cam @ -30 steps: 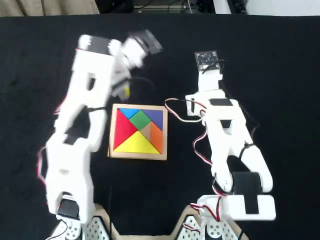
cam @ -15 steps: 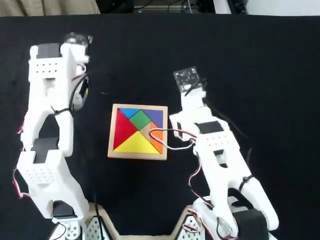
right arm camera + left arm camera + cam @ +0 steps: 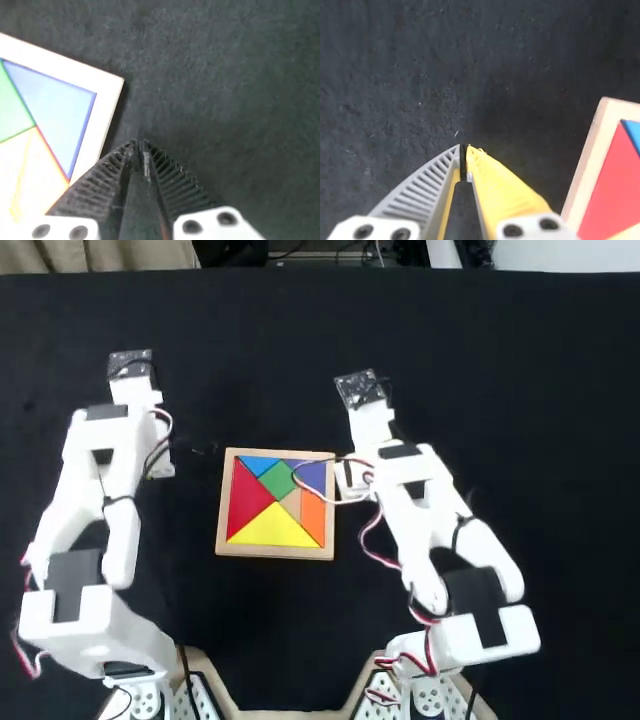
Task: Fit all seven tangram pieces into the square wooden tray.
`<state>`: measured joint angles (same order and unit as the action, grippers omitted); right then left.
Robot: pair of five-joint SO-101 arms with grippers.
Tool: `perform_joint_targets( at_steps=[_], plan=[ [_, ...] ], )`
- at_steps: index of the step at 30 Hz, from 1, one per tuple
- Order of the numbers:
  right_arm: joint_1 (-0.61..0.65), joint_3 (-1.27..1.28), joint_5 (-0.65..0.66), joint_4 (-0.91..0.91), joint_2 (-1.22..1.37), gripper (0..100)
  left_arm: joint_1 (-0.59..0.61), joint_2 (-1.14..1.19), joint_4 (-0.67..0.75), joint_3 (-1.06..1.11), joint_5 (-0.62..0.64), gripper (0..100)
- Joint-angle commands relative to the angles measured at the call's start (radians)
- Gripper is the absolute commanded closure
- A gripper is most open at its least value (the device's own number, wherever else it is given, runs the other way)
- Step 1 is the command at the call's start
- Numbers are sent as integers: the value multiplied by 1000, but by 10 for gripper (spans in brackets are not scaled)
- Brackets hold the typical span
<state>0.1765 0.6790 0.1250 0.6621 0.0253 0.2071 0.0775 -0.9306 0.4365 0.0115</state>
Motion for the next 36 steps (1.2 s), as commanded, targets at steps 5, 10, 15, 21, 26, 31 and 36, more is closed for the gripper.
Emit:
perform_joint_targets(
  at_steps=[5, 10, 15, 21, 26, 31, 36],
  plan=[
    [57, -91, 0, 0, 8, 988, -24, -189, 213, 214, 9, 971],
    [83, -93, 0, -2, 8, 988, -25, -219, 219, 243, 9, 971],
    [83, -94, 0, -2, 8, 988, -24, -222, 221, 272, 9, 971],
    [81, -145, 0, 9, 73, 988, -24, -304, 224, 325, 12, 971],
    [83, -232, 0, 61, 140, 988, -24, -471, 281, 447, 15, 971],
    [84, -239, 2, 55, 148, 988, -24, -640, 451, 628, 11, 971],
    [78, -236, 2, 66, 134, 988, -25, -727, 474, 687, 12, 971]
  ],
)
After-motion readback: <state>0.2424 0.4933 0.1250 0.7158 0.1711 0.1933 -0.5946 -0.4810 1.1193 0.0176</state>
